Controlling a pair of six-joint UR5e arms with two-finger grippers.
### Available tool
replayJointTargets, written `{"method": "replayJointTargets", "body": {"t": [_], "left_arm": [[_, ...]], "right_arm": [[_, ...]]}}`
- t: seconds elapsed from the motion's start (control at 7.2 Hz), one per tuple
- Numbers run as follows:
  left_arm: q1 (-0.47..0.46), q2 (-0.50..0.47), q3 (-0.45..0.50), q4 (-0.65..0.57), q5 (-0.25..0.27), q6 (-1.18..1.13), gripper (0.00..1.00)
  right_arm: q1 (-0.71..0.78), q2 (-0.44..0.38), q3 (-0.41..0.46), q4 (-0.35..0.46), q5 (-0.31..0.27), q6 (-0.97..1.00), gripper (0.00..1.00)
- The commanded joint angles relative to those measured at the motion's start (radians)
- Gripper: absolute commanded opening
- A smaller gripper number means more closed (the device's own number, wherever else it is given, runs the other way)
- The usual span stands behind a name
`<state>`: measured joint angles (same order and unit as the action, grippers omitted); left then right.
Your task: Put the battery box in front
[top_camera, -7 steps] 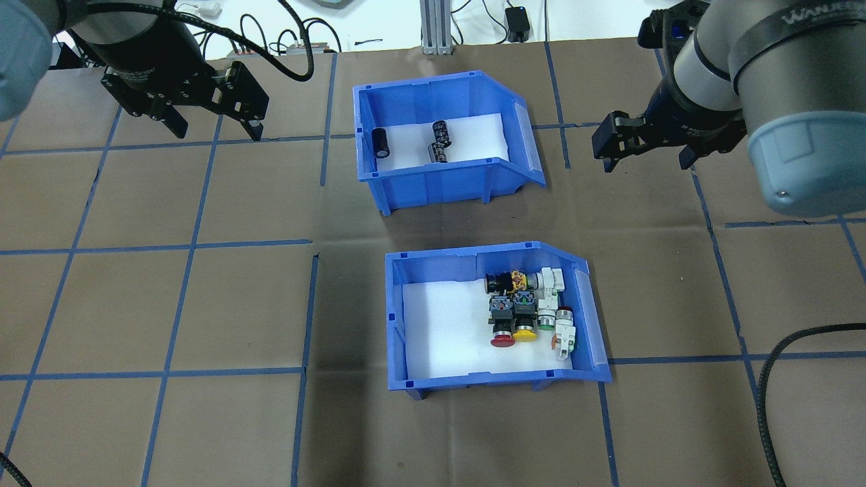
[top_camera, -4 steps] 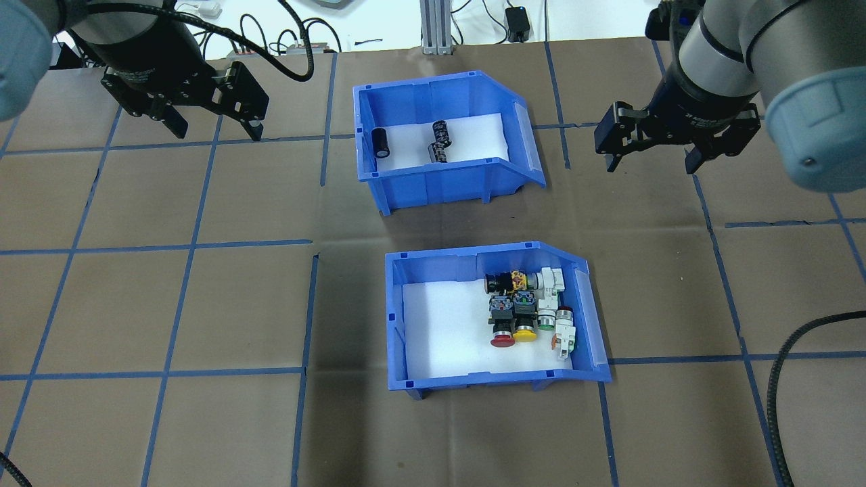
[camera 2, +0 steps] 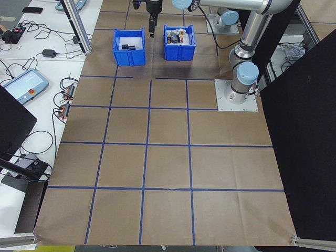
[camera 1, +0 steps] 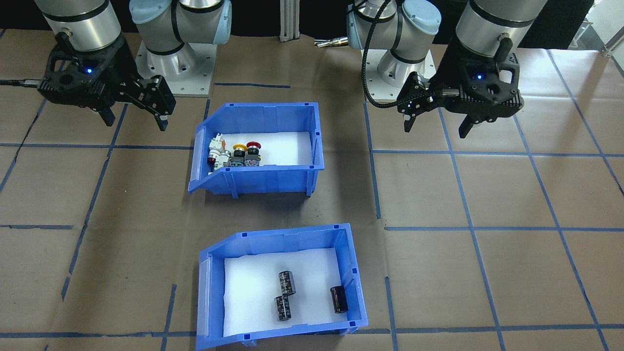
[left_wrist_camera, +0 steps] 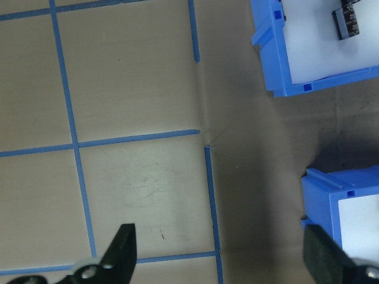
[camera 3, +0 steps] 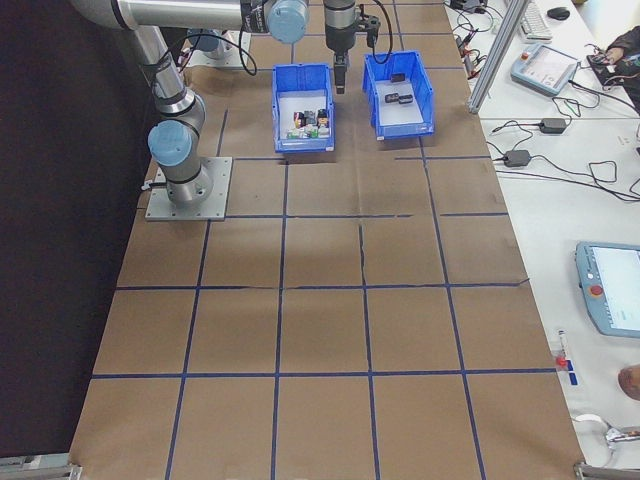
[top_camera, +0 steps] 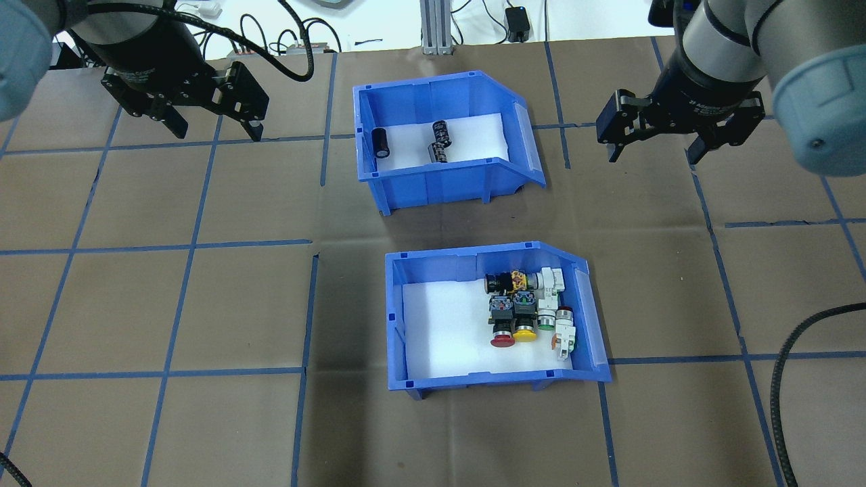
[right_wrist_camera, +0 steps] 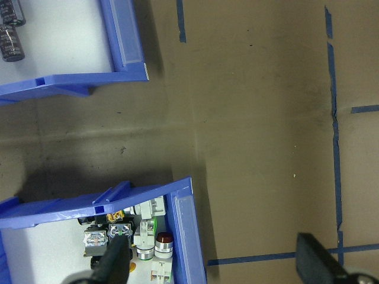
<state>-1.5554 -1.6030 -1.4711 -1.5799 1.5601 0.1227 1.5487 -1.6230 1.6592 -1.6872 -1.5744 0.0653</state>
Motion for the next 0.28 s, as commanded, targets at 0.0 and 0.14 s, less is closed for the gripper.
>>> {"method": "replayJointTargets", "body": {"t": [0.0,0.14], "left_arm": [[0.0,0.0,0.0,0.0,0.0,0.0,1.0],[0.0,0.002,0.0,0.0,0.0,0.0,1.0]], "right_arm": [[-0.001,0.005,-0.002,0.0,0.001,-0.001,1.0],[-0.001,0.005,-0.002,0.0,0.002,-0.001,1.0]]}}
